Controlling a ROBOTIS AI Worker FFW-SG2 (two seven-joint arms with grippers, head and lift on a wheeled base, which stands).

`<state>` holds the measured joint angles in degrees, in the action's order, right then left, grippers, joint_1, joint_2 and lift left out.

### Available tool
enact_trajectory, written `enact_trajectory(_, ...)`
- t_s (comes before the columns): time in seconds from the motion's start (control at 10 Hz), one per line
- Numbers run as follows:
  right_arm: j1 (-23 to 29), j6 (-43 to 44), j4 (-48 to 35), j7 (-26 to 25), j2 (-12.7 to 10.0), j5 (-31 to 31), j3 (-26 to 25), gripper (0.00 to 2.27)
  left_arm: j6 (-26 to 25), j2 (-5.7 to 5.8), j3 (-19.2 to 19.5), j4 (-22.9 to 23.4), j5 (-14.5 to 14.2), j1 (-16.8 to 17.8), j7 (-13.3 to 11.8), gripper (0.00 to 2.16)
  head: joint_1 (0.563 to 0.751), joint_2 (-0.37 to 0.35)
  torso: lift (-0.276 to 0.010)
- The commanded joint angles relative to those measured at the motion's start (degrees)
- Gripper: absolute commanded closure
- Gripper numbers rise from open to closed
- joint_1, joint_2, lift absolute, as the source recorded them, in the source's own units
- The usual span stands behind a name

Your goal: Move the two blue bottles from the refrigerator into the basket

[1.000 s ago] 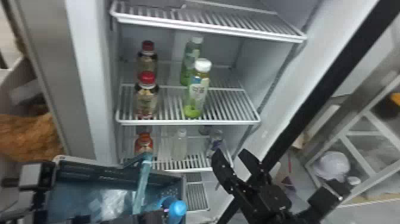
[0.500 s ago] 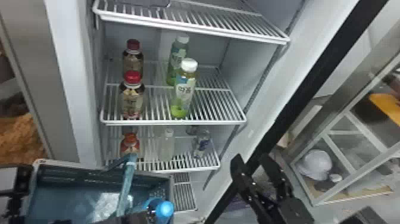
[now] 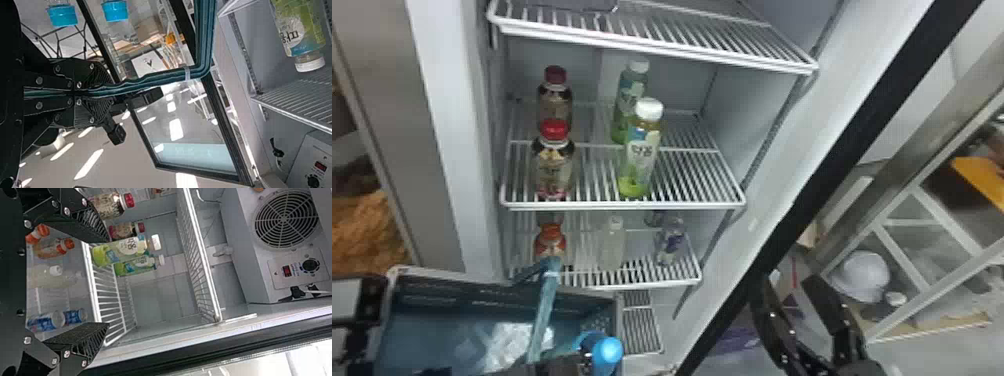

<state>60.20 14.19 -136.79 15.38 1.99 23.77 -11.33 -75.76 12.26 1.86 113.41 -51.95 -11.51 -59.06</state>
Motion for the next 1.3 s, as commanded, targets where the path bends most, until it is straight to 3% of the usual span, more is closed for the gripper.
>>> enact_trajectory(0.0, 2.4, 0.2, -1.8, 0.0, -0.8, -1.4, -1.8, 0.28, -0.2, 0.04, 0.0, 0.0, 0.2, 0.1, 0.0, 1.2, 0.695, -0.35, 0.0)
enact_trajectory(0.3, 5.2, 0.2, -3.1, -0.1, -1.7, -3.6, -3.0, 0.26, -0.3, 0.04, -0.1, 0.0, 0.4, 0.3, 0.1, 1.2, 0.695, -0.35, 0.0)
enact_trajectory(0.6, 4.2, 0.0, 0.2, 0.0, -2.0, -5.3, -3.1, 0.09, -0.6, -0.05, -0.2, 0.0, 0.7, 0.7, 0.1, 1.2, 0.695, -0.35, 0.0)
enact_trajectory(1.2, 3.6, -1.7, 0.2, 0.4, -2.0, -5.6, -3.1, 0.11, -0.6, -0.31, 0.2, 0.0, 0.7, 0.8, 0.1, 1.2, 0.695, -0.35, 0.0)
